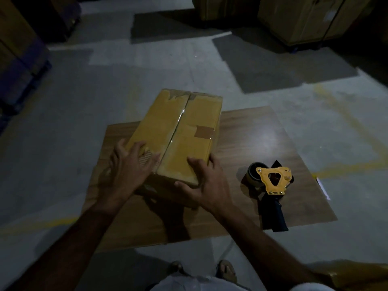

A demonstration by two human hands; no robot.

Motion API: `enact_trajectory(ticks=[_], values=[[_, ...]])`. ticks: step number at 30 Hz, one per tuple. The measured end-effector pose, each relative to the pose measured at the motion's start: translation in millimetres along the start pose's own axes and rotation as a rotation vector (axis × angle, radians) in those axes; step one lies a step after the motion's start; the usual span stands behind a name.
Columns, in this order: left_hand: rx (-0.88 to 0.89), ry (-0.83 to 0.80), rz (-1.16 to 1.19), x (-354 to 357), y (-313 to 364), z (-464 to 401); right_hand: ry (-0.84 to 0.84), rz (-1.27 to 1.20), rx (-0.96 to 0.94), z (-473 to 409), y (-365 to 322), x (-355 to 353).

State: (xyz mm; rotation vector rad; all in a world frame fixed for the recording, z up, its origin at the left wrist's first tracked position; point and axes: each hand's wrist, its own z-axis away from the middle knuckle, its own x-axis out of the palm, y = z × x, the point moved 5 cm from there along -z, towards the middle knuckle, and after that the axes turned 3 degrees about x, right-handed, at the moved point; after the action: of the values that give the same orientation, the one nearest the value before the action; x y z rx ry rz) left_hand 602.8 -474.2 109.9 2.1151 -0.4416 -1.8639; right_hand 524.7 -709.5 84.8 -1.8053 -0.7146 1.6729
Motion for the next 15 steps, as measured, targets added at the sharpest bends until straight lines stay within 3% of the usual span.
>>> enact_trajectory(ticks=[2,8,12,15], values=[[-0.014,-0.03,0.05,6.4,-6.3,1.7,0.002,-0.032,-0.033,-3.8,6.4,-4.0],[0.046,0.09,-0.013,9.8,0.8,25.3,-0.158,-0.16,-0.056,-28.5,38.1,-36.7],[0.038,0.07,0.103,19.6,17.9,51.1,-0.228,0.087,-0.067,-55.3,40.0,-68.9],[0.074,0.012,0.176,28.9,39.0,76.0,-0.088,0.338,-0.011,-63.4,31.2,-80.4]])
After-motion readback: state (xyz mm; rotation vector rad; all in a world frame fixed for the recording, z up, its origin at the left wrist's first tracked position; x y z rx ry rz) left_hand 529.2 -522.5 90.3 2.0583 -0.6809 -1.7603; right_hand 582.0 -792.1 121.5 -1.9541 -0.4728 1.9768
